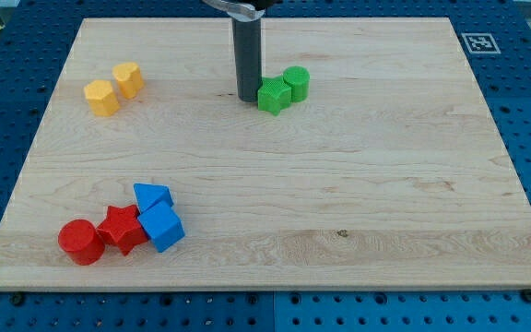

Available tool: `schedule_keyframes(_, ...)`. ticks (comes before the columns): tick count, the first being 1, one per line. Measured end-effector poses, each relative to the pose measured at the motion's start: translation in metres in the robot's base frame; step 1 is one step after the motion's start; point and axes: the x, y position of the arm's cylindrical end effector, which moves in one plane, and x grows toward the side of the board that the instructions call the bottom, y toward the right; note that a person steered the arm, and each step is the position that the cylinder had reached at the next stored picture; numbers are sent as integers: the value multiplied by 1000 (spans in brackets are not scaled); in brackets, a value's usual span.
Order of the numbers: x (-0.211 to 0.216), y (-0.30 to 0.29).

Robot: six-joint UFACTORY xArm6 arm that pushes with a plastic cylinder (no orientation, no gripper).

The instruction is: Push the yellow blocks towards the top center of the board

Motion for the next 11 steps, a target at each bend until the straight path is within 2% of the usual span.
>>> schedule_keyframes(2,68,-21)
schedule_keyframes(4,68,-21)
schedule_keyframes(5,68,-39)
schedule_keyframes(6,68,-79)
schedule_keyframes(8,67,-121)
schedule_keyframes(9,60,-170)
schedule_keyframes(11,49,-192)
